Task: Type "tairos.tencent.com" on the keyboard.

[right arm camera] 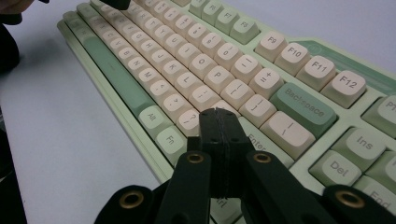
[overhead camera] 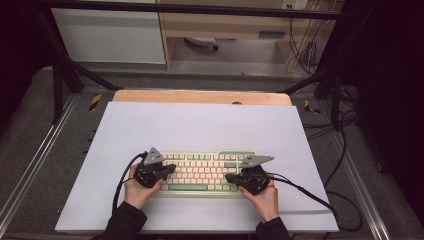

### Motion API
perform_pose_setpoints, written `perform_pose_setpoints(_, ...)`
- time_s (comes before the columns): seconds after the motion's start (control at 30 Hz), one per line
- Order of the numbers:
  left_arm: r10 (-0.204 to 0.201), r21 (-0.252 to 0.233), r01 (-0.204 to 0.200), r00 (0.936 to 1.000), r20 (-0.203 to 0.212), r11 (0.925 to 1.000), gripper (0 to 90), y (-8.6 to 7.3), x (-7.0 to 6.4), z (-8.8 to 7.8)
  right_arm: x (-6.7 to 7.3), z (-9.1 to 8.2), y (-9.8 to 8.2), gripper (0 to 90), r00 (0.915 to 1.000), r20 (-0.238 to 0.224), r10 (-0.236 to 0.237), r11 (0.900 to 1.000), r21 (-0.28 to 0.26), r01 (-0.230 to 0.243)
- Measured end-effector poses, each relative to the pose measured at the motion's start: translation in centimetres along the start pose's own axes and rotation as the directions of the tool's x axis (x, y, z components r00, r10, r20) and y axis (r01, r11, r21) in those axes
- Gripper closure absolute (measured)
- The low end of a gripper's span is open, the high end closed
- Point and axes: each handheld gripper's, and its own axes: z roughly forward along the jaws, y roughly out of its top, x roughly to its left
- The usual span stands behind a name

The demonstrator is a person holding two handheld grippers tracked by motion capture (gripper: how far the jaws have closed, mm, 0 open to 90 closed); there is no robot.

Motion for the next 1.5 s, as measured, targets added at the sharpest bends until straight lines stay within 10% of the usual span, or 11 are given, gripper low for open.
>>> perform_pose_setpoints(1.5, -0.007, -0.02, 0.008, 0.9998, 0.018, 0.9998, 90.0, -1.2, 0.8, -2.2, 0.4, 0.0, 0.3, 90.0, 0.9997, -0.024, 0.004, 1.0, -0.018, -0.005)
